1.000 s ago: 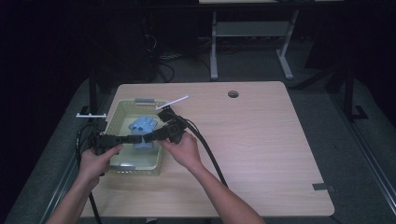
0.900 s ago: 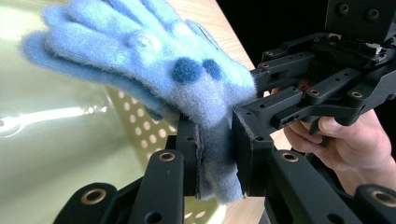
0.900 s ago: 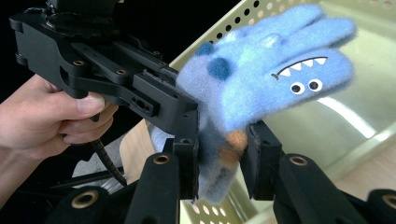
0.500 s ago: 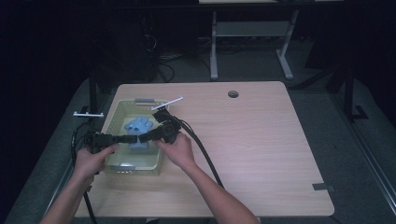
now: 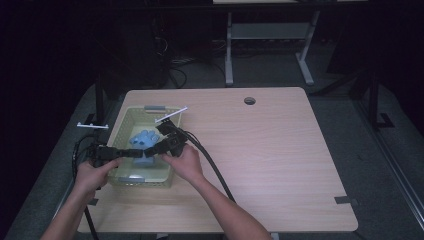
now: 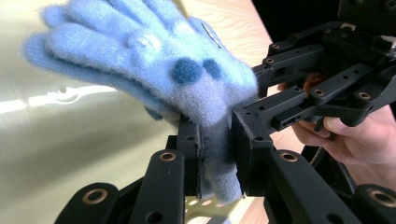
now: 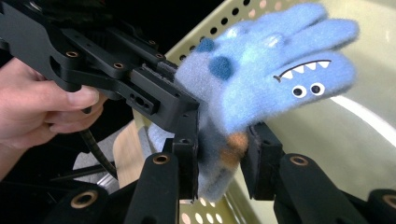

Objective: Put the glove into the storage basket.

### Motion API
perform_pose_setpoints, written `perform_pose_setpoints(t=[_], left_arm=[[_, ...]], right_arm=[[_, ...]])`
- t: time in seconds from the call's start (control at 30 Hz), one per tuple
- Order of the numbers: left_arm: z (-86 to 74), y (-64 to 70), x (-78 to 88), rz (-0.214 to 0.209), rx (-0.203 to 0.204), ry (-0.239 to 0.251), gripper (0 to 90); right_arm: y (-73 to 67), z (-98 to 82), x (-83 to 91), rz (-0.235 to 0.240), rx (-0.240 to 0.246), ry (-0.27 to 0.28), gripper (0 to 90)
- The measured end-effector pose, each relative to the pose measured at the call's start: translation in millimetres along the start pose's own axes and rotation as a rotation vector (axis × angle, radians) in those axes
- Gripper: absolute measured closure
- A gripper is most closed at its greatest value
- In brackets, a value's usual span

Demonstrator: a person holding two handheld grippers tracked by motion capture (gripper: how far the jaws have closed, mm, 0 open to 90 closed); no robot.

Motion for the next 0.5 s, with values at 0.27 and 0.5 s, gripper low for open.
perform_pose_setpoints(t=[0.27, 0.5], left_arm=[[-3.8, -5.8, -1.8, 0.052, -0.005, -0.040, 73.9], [-7.1, -9.3, -4.3, 0.099, -0.021, -0.077, 73.9]], right_arm=[[6.9, -2.8, -12.1, 0.008, -0.014, -0.033, 68.4], [9.7, -6.5, -22.2, 0.003, -0.028, -0.071, 67.5]])
Point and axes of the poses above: each handheld gripper's, and its own axes: x roughly backward along the jaws, z roughly out of its top, y roughly to its right, the point moved 4 cm from there along -x, roughly forward along the jaws, and after that the axes turned 7 degrees about z, right-handed, at the moved point
